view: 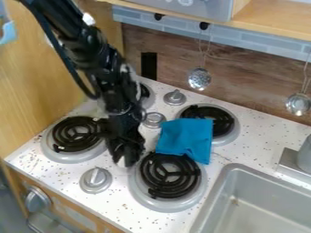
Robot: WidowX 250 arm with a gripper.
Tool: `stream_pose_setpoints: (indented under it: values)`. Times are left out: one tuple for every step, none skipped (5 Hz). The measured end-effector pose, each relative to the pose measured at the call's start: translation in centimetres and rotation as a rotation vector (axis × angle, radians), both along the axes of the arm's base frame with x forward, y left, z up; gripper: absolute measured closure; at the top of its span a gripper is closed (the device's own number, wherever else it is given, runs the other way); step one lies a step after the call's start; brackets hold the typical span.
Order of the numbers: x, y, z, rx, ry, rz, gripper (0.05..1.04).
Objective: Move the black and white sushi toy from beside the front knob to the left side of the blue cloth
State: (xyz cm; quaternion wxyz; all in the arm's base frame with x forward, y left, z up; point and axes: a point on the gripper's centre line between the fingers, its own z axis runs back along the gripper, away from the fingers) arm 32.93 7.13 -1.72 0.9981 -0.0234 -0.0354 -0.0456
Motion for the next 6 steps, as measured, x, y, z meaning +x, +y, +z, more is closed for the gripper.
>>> stream_pose_setpoints:
  values:
    - [2.1, -0.2, 2.0, -0.035, -0.037, 0.037, 0.444]
    - [4.9, 0.2, 4.2, -0.038, -0.11, 0.073, 0.444]
    - [6.5, 0.6, 3.8, -0.037, -0.132, 0.095, 0.444]
    - [8.3, 1.1, 3.0, -0.032, -0.176, 0.129, 0.444]
    - [8.8, 1.3, 2.2, -0.029, -0.187, 0.155, 0.444]
    - [9.3, 1.8, 2.0, -0.005, -0.221, 0.155, 0.444]
